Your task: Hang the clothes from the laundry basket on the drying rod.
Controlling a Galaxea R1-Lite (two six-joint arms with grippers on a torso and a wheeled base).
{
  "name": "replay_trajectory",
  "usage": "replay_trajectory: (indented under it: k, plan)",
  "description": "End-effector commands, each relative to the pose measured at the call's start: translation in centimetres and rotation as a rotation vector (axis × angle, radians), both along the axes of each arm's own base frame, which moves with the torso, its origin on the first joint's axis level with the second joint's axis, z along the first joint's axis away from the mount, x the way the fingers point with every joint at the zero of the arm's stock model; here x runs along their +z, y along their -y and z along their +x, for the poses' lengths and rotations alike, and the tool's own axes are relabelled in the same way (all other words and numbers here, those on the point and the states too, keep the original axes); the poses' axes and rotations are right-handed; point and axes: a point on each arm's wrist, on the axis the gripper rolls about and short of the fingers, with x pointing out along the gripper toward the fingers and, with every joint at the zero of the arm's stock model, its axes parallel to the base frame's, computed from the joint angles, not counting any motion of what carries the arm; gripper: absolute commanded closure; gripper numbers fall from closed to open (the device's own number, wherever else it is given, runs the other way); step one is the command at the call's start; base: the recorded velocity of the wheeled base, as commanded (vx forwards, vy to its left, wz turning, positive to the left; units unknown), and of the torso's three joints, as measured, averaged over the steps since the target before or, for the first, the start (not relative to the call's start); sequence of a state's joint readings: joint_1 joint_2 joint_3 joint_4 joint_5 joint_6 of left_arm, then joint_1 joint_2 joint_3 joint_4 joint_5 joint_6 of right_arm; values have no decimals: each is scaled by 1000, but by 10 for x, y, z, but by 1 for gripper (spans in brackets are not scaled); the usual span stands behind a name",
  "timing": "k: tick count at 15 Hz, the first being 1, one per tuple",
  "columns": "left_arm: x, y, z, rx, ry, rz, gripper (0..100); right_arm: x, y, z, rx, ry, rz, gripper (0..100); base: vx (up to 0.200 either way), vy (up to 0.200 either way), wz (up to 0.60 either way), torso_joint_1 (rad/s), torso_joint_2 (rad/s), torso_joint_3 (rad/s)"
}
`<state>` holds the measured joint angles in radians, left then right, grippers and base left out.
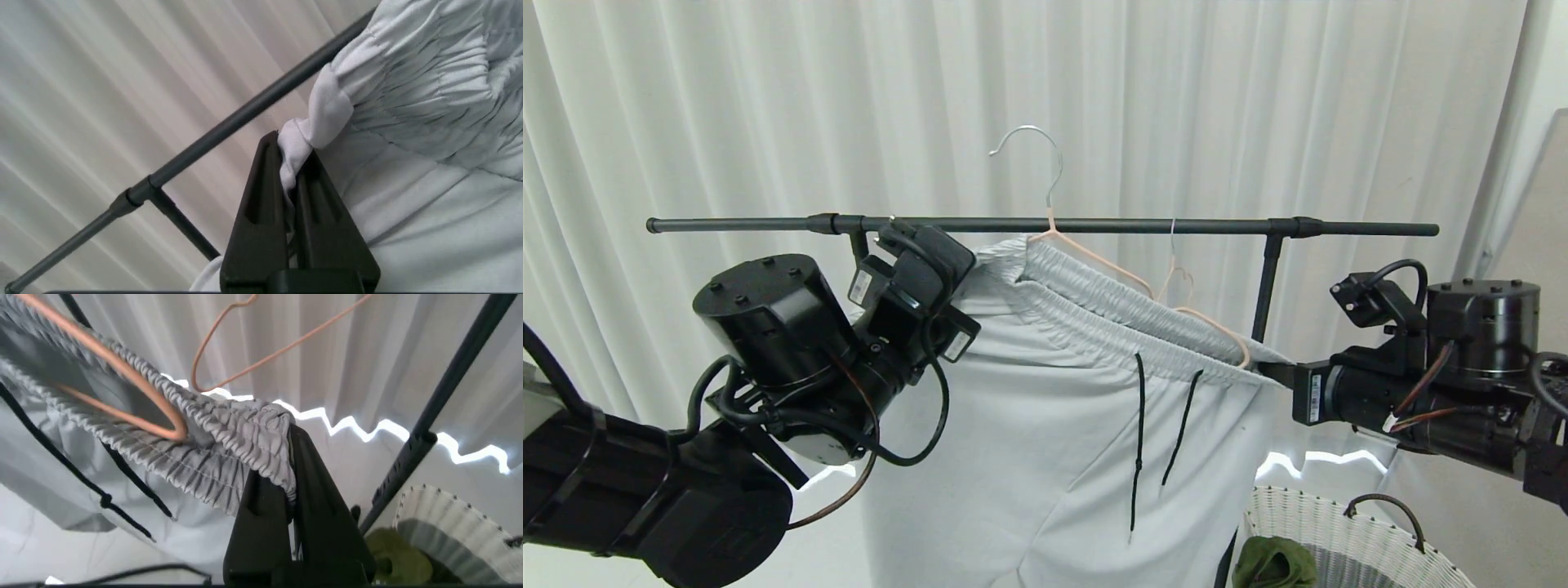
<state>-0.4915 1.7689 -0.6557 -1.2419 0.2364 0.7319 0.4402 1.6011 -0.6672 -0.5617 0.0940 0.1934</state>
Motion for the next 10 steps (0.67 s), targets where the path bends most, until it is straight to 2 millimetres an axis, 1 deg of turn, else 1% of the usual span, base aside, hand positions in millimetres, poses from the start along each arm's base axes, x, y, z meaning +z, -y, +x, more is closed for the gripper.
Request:
replay_trajectory:
  k: [1, 3, 5, 8, 10]
  plan:
    - [-8, 0, -1, -12, -24, 28, 100, 28, 1, -6, 9, 3, 2, 100, 0, 0, 0, 0, 0, 0]
    - [-11, 0, -1, -24, -33, 37, 100, 44, -4, -9, 29, -39, -16, 100, 0, 0, 0, 0, 0, 0]
    - [-12, 4, -3, -59, -33, 42, 100, 54, -10, -5, 38, -58, -26, 100, 0, 0, 0, 0, 0, 0]
    - [-16, 10, -6, -93, -41, 59, 100, 61, -27, -7, 94, -74, -39, 100, 0, 0, 0, 0, 0, 0]
    - [-16, 15, -7, -109, -42, 58, 100, 59, -36, -9, 125, -77, -43, 100, 0, 0, 0, 0, 0, 0]
